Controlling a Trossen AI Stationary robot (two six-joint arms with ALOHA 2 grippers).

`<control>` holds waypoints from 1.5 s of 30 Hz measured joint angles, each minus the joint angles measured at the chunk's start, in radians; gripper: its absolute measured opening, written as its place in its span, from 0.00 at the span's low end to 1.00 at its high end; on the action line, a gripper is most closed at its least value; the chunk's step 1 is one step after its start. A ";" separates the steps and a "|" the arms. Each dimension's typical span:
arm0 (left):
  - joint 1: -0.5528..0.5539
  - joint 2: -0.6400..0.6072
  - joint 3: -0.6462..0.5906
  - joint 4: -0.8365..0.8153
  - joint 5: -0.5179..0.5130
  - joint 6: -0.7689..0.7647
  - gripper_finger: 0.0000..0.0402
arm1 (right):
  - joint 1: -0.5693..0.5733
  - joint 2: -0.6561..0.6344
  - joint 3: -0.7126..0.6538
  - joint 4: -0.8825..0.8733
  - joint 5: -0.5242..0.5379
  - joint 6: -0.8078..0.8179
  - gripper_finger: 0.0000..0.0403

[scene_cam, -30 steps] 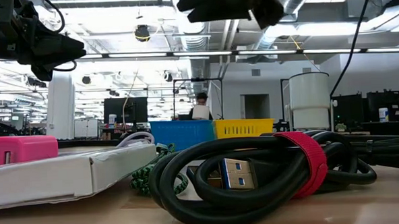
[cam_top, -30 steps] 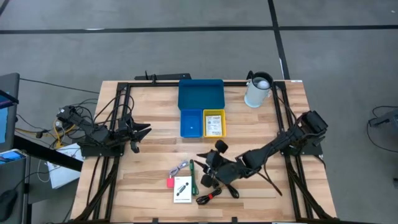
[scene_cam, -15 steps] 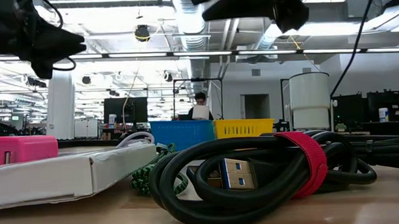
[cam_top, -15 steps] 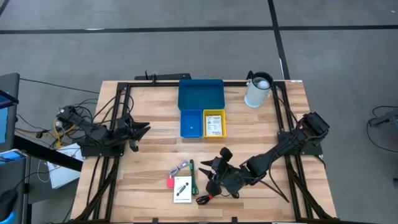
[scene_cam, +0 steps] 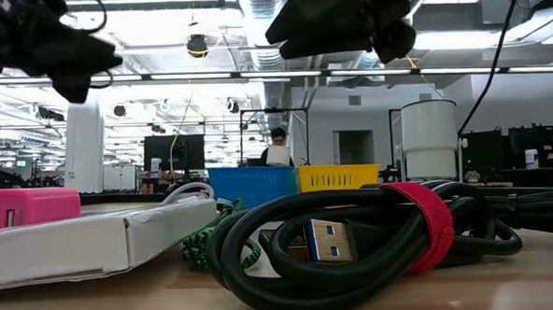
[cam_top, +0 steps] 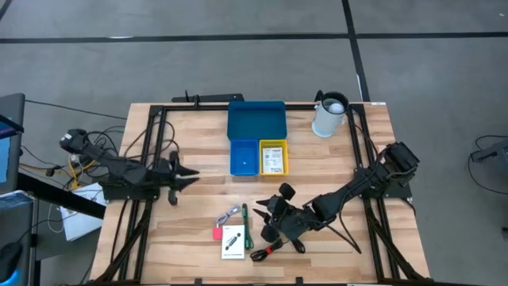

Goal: Pick and place items into bin
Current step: Put the white card reader box into the yellow bin

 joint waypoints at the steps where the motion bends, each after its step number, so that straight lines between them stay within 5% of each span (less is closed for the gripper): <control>1: 0.000 0.051 0.007 0.005 0.032 -0.013 0.24 | -0.006 0.000 0.000 -0.005 -0.009 -0.010 0.29; 14: -0.027 0.696 0.202 0.034 0.411 -0.015 0.24 | -0.037 0.000 0.000 -0.120 -0.047 -0.016 0.29; 25: -0.115 1.121 0.491 -0.029 0.420 -0.123 0.24 | -0.004 0.000 0.000 -0.182 -0.042 -0.017 0.29; 38: -0.207 1.345 0.898 -0.474 0.421 -0.213 0.24 | 0.005 0.000 0.000 -0.223 -0.070 -0.016 0.29; 45: -0.239 1.346 0.933 -0.548 0.412 -0.325 0.24 | 0.011 0.000 0.000 -0.233 -0.073 -0.009 0.29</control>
